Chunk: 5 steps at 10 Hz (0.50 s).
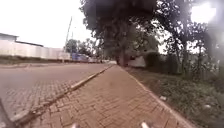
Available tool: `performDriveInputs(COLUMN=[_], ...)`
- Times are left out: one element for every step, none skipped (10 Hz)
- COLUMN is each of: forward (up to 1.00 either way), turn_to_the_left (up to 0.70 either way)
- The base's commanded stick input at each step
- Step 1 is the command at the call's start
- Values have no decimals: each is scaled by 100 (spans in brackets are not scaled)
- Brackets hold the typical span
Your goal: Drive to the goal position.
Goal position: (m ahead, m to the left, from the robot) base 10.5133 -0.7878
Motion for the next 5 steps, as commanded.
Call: performDriveInputs(forward=[50,50,50,50,50], turn_to_the_left=[0,0,0,0,0])
